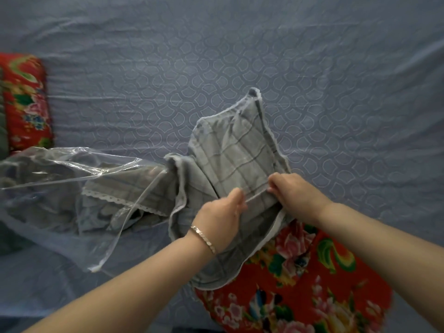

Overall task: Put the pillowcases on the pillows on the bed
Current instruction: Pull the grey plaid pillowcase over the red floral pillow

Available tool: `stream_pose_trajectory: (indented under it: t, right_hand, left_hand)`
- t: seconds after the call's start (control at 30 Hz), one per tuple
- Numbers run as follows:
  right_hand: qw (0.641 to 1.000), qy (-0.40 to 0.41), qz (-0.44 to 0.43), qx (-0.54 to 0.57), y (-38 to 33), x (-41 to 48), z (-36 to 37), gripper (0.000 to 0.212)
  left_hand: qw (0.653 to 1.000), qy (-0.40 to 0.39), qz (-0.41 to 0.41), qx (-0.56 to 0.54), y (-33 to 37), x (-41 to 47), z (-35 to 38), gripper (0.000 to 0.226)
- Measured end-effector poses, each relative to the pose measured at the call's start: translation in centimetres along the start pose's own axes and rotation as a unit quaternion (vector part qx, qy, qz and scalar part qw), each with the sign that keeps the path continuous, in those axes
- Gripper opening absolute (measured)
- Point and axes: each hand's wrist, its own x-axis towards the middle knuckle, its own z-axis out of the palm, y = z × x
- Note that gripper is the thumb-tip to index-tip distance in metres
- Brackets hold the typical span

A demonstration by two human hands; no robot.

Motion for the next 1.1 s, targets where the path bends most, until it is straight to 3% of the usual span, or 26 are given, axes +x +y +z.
stream_pose_trajectory:
  t: [0.07, 0.13, 0.2, 0.27, 0.33, 0.4, 0.43, 0.5, 0.53, 0.6, 0.67, 0.7, 0.77, 0.87, 0.93, 1.0, 1.03, 1.07, 1.1]
  right_hand:
    - [0.999, -0.027, -0.025, -0.035, -0.5, 0.3, 0.0, 0.02]
    - [0.992, -0.095, -0.041, -0.078, -0.5, 0.6, -0.1, 0.034]
    - [0.981, -0.139, -0.054, -0.12, -0.2, 1.1, -0.3, 0.037]
    - [0.98, -0.101, -0.095, -0.143, 0.7, 1.6, -0.5, 0.026]
    - [0.98, -0.058, -0.111, -0.157, 2.1, 2.2, -0.8, 0.026]
    - [0.979, -0.043, -0.118, -0.162, 3.1, 3.1, -1.1, 0.024]
    - [0.979, -0.038, -0.121, -0.16, 3.3, 3.3, -1.1, 0.025]
    - [0.982, -0.027, -0.119, -0.144, 3.4, 2.9, -0.9, 0.025]
    - [0.984, -0.015, -0.107, -0.141, 3.4, 2.3, -0.8, 0.021]
    - [0.989, 0.015, -0.082, -0.122, 3.3, 0.4, 0.5, 0.014]
    - [0.99, 0.026, -0.065, -0.124, 3.3, -1.5, 1.8, 0.012]
    - [0.989, 0.033, -0.064, -0.128, 3.3, -2.2, 2.5, 0.015]
    - [0.989, 0.058, -0.054, -0.123, 3.4, -2.9, 3.2, 0.021]
    - [0.991, 0.061, -0.038, -0.113, 2.9, -2.9, 3.1, 0.023]
    - [0.994, 0.019, -0.025, -0.107, 2.5, -2.6, 2.7, 0.021]
    - [0.998, -0.037, 0.037, -0.038, 2.8, -2.3, 2.3, 0.03]
    - [0.991, -0.07, 0.099, 0.065, 2.6, -2.1, 1.9, 0.034]
    - [0.961, -0.062, 0.164, 0.213, 2.4, -1.7, 1.4, 0.031]
    - [0.91, -0.012, 0.231, 0.344, 2.7, -1.0, 1.1, 0.031]
  left_hand:
    - [0.984, -0.149, -0.081, 0.056, -0.8, -0.1, -0.7, 0.027]
    - [0.952, -0.226, -0.088, 0.188, -3.6, -0.2, -1.3, 0.038]
    - [0.949, -0.196, -0.014, 0.247, -6.2, -0.3, -2.2, 0.036]
    - [0.969, -0.119, 0.065, 0.208, -8.2, -1.1, -2.4, 0.031]
    - [0.986, -0.069, 0.06, 0.139, -8.8, -2.6, -2.8, 0.024]
    - [0.989, -0.087, -0.015, 0.122, -7.8, -3.8, -2.8, 0.031]
    - [0.978, -0.139, -0.081, 0.13, -7.4, -4.1, -2.7, 0.039]
    - [0.938, -0.252, -0.223, 0.082, -7.4, -3.6, -2.3, 0.046]
    - [0.923, -0.264, -0.274, 0.057, -7.2, -2.8, -2.2, 0.044]
    - [0.937, -0.172, -0.292, 0.087, -6.3, -0.8, -2.4, 0.033]
    - [0.965, -0.02, -0.215, 0.149, -5.0, 1.9, -2.7, 0.023]
    - [0.973, 0.014, -0.173, 0.155, -4.4, 3.5, -2.7, 0.023]
    - [0.974, -0.062, -0.145, 0.162, -3.4, 7.6, -2.1, 0.034]
    - [0.931, -0.231, -0.207, 0.19, -2.5, 12.2, 0.1, 0.05]
    - [0.923, -0.233, -0.186, 0.242, -2.5, 12.9, 1.6, 0.038]
    - [0.938, -0.195, -0.161, 0.238, -2.8, 12.5, 2.4, 0.03]
    - [0.954, -0.155, -0.162, 0.2, -3.1, 12.0, 2.5, 0.026]
    - [0.97, -0.1, -0.171, 0.14, -3.2, 11.4, 2.2, 0.02]
    - [0.982, -0.042, -0.171, 0.072, -3.3, 10.9, 1.7, 0.014]
